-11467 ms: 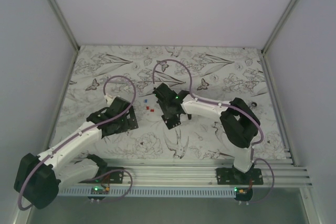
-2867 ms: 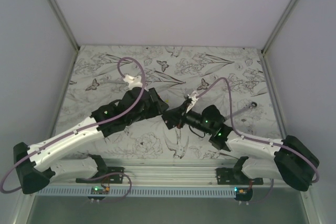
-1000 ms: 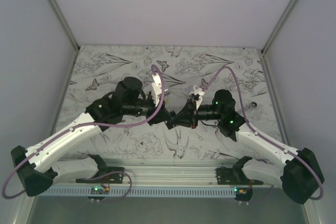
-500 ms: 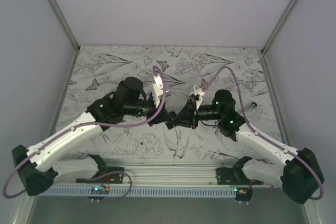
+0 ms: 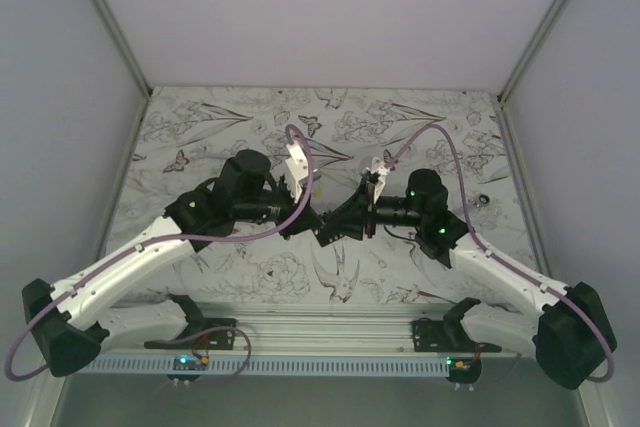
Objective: Snap on the fuse box
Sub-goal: Pick up the fuse from the center of the board, then adjust the fuse box base at the center of the board.
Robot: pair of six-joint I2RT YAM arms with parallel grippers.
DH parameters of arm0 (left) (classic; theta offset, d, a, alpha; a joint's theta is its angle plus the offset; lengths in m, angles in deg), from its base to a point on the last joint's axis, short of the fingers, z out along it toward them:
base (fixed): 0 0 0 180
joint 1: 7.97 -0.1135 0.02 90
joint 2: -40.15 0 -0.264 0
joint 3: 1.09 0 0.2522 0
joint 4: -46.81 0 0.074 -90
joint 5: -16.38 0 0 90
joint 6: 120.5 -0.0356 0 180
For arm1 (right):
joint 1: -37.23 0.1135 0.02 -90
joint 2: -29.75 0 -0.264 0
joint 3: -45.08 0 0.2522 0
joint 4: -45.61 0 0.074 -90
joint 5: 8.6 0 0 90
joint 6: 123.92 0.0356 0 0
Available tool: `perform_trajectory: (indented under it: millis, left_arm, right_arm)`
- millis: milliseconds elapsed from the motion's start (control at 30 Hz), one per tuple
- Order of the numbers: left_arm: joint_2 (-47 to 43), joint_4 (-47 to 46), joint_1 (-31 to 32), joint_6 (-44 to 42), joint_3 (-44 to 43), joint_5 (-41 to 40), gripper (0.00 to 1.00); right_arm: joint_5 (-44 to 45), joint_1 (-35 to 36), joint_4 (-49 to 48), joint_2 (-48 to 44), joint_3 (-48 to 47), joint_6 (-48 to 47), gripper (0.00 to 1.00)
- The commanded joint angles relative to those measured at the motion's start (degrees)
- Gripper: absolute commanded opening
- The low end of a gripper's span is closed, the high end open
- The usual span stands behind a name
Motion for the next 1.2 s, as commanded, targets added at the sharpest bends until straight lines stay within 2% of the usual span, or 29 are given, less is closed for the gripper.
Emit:
perform_trajectory:
  millis: [0, 233, 433, 667, 767, 1167]
  left_arm:
    - [-0.67, 0.33, -1.07, 5.82, 2.10, -7.40, 0.00]
    - [3.00, 3.25, -2.05, 17.48, 3.15, -23.00, 0.00]
    - [7.70, 8.88, -2.74, 25.92, 1.62, -30.86, 0.00]
    - [9.41, 10.53, -2.86, 29.90, 0.74, -33.56, 0.00]
    - [12.86, 12.67, -2.90, 31.68, -0.71, -35.49, 0.00]
    - [18.07, 16.56, -3.15, 35.62, -4.90, -36.92, 0.00]
  right_arm:
    - [13.58, -2.04, 6.64, 1.68, -1.64, -1.81, 0.38]
    - [34.02, -2.23, 12.79, 9.76, -3.88, -1.39, 0.35]
    - [42.39, -2.24, 15.65, 19.34, -8.92, -3.41, 0.31]
    - [41.98, -1.68, 15.65, 30.25, -12.13, -3.05, 0.23]
    - [41.61, -0.72, 15.87, 33.09, -12.89, -2.79, 0.22]
    - [35.29, 2.84, 14.56, 34.04, -11.13, 0.04, 0.22]
